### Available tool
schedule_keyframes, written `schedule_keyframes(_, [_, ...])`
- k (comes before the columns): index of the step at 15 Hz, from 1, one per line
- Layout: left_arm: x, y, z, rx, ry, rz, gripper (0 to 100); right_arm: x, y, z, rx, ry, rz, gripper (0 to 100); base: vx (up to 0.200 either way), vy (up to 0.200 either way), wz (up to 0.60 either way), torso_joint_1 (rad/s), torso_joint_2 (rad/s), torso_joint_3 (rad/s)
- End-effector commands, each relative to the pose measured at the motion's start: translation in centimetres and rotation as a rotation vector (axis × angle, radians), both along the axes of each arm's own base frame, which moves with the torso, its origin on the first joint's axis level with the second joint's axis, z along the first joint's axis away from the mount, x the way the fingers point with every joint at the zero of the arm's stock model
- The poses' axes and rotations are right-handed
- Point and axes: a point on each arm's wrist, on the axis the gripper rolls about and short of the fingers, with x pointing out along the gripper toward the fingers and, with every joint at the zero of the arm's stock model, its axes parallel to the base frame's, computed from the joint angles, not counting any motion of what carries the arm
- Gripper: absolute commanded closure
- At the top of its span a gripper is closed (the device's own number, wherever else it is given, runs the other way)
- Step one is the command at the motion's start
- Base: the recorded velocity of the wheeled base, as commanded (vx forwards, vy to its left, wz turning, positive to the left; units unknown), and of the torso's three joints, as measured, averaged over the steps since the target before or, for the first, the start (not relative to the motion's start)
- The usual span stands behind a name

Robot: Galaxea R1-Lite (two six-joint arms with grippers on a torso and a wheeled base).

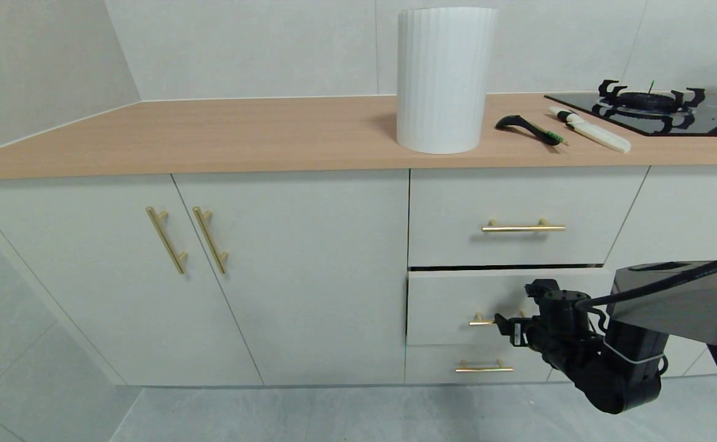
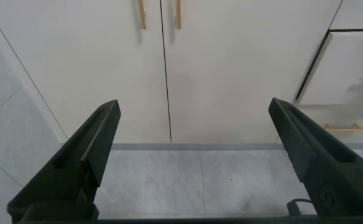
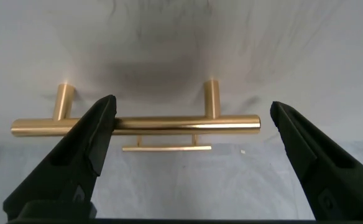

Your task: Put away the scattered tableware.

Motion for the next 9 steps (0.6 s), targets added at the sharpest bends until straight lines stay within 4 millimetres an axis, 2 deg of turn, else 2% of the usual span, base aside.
schedule_keyframes(1, [0.0,0.0,0.0,0.000,0.001,0.001,0,-0.6,-0.1,2.2,0.006,-0.013,0.003,0,0.000,0.000,0.00,0.000,0.00,0.000])
schedule_keyframes(6, [0.0,0.0,0.0,0.000,0.001,0.001,0,-4.2,-0.6,9.2,0.029,0.094,0.091,0,0.000,0.000,0.00,0.000,0.00,0.000])
schedule_keyframes(7, [0.0,0.0,0.0,0.000,0.001,0.001,0,-5.6,-0.6,11.5,0.034,0.138,0.123,0,0.000,0.000,0.00,0.000,0.00,0.000])
schedule_keyframes(9, [0.0,0.0,0.0,0.000,0.001,0.001,0,-7.7,-0.6,14.9,0.052,0.154,0.171,0,0.000,0.000,0.00,0.000,0.00,0.000])
